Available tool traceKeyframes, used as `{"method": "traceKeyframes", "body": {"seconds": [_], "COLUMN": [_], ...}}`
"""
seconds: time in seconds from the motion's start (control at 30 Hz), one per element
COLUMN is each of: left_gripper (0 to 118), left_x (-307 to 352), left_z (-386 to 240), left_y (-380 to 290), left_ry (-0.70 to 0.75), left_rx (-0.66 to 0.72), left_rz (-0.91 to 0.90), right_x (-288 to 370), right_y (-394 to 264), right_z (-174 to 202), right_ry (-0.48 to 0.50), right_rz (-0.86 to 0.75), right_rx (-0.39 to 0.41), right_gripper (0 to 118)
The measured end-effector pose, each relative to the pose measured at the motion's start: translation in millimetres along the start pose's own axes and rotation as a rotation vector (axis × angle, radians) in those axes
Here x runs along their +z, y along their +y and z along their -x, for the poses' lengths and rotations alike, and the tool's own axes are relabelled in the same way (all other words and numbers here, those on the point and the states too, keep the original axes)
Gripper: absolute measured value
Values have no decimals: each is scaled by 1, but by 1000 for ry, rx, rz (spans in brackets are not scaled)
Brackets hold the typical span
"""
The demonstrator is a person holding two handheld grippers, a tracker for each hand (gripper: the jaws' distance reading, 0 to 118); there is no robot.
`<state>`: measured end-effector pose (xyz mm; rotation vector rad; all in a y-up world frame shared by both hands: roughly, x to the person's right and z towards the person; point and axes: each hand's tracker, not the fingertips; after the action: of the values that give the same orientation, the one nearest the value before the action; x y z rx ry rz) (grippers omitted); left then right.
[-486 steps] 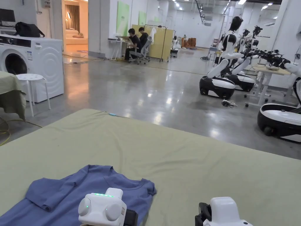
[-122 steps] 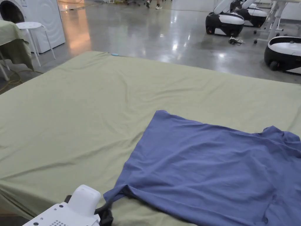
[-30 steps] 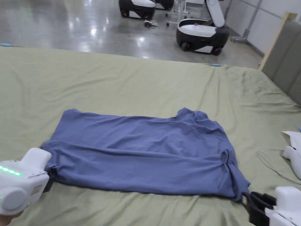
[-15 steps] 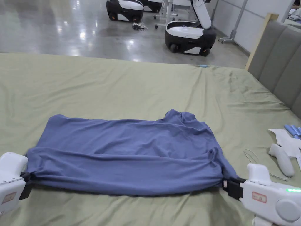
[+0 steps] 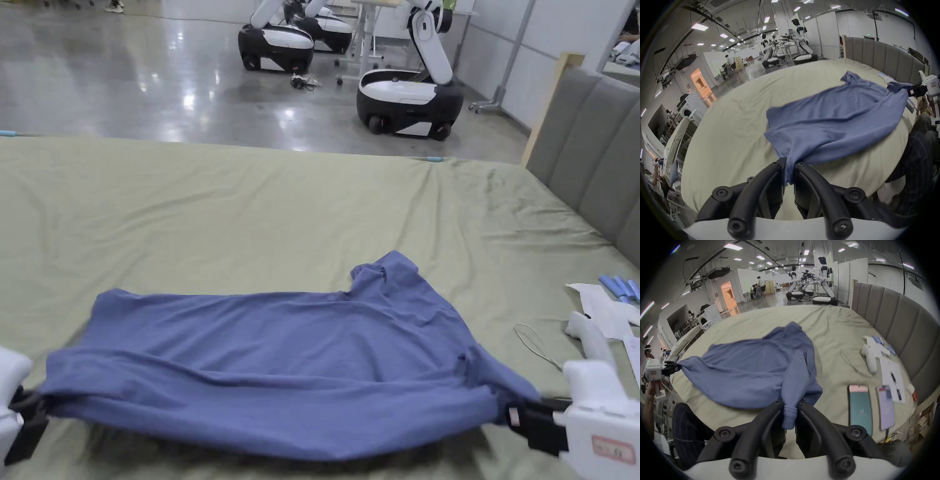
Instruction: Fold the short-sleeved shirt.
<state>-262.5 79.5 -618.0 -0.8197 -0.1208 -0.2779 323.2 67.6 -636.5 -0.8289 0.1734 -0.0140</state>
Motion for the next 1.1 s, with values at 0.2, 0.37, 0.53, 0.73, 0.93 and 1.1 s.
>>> {"method": "traceKeyframes", "body": {"seconds": [0.2,0.37,0.53,0.73,0.93,1.1], "left_gripper": [33,87,85,4,4,75], "left_x": [-27,31,73,15,-111,-217], "left_z": [-4,-21,-48,-24,37,79], "left_y": [-44,-46,-32,9,74,128], "left_ry": [-51,44,173,95,38,75], "left_rx": [129,158,178,294,257,212], "left_rz": [-41,-333,-515,-374,-145,-25], "right_x": [-35,1,42,36,9,-15], "right_y": [-65,-56,-31,-3,8,13], "right_z": [-17,-9,47,100,116,111], "right_ry": [53,61,25,120,126,95], "right_rz": [-85,-217,-426,-456,-404,-342], "right_rx": [-173,-174,24,52,71,63], "right_gripper": [48,116,79,7,7,7]}}
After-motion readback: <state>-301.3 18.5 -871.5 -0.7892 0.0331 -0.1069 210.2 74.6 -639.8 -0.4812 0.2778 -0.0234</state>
